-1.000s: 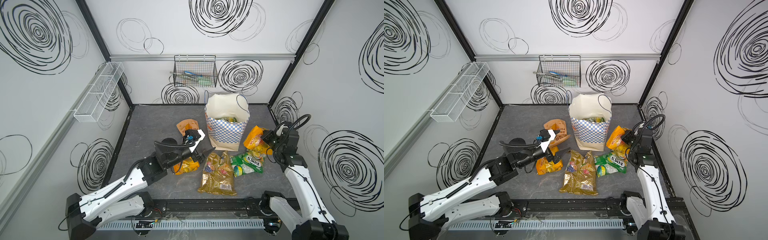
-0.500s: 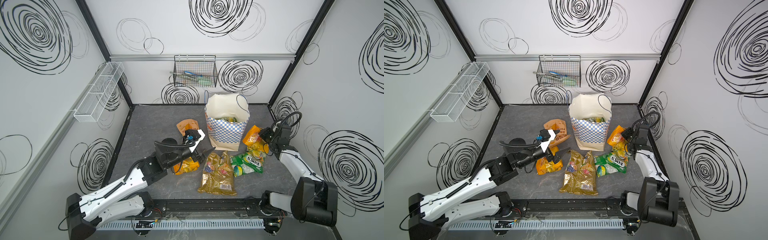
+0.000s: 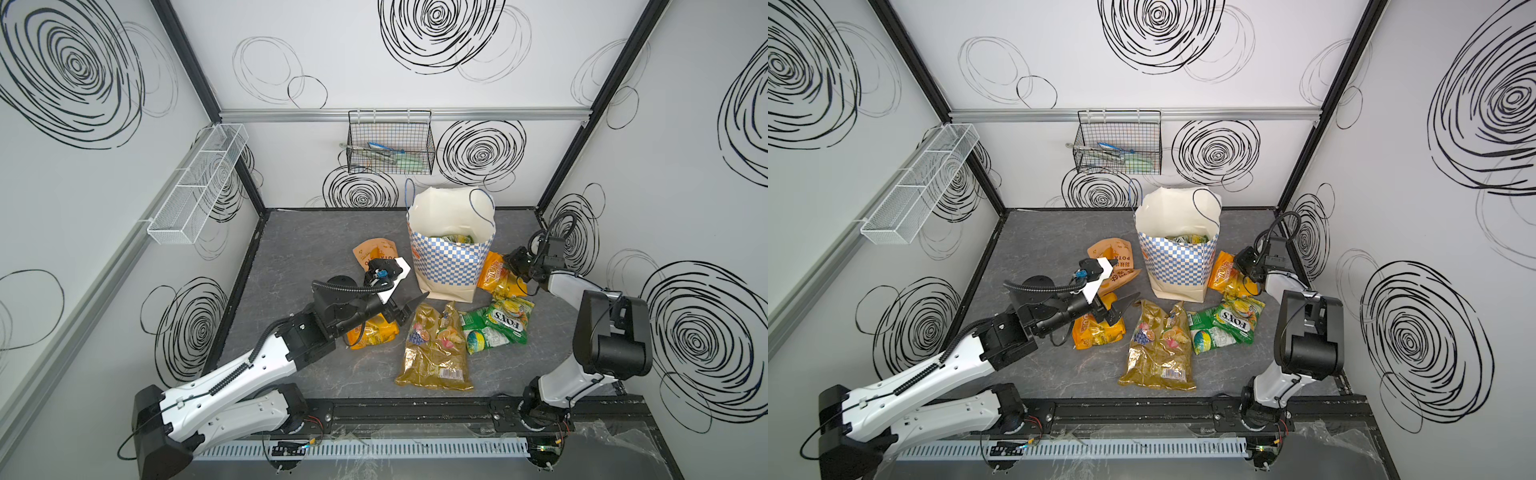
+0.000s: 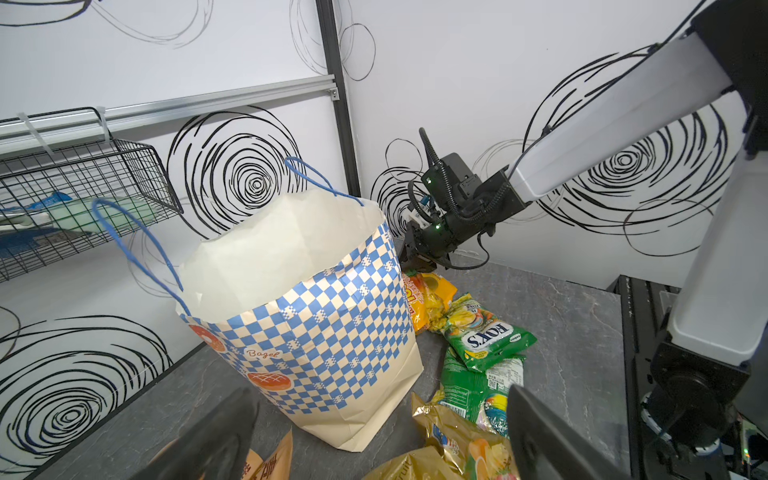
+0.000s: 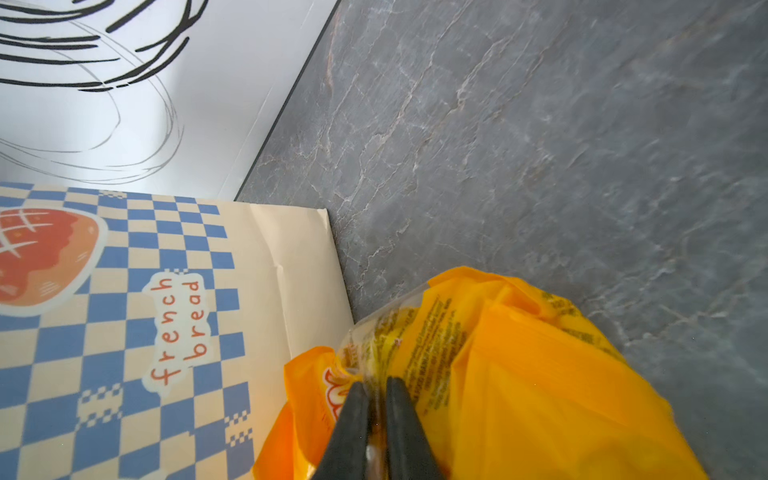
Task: Take the snacks out of the paper bag
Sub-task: 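Open the right gripper to release the yellow candy bag on the table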
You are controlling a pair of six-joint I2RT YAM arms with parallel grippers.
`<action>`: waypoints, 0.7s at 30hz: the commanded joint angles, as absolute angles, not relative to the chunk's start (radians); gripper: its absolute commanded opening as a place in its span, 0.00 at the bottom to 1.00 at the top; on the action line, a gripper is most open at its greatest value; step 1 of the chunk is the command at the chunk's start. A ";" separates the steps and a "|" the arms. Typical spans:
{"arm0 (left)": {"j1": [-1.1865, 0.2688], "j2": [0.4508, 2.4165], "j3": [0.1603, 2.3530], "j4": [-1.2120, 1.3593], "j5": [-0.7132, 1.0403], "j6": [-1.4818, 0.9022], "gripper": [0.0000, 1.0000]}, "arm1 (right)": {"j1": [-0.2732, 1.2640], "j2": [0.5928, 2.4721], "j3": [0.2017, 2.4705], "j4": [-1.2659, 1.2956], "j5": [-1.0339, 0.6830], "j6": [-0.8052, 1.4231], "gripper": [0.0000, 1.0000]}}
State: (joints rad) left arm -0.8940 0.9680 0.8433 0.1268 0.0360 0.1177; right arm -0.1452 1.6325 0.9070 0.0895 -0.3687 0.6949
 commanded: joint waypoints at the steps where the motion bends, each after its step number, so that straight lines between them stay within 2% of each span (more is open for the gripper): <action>1: -0.892 0.973 0.877 0.152 0.044 0.126 0.96 | -0.137 1.635 0.936 0.103 -0.416 0.696 0.25; 9: -0.891 0.976 0.878 0.152 0.040 0.128 0.96 | -0.138 1.588 0.951 0.034 -0.368 0.661 0.55; 16: -0.891 0.979 0.878 0.151 0.043 0.126 0.96 | -0.137 1.463 0.952 0.013 -0.326 0.656 0.66; 21: -0.891 0.976 0.876 0.152 0.043 0.124 0.96 | -0.120 1.357 0.978 0.011 -0.319 0.650 0.68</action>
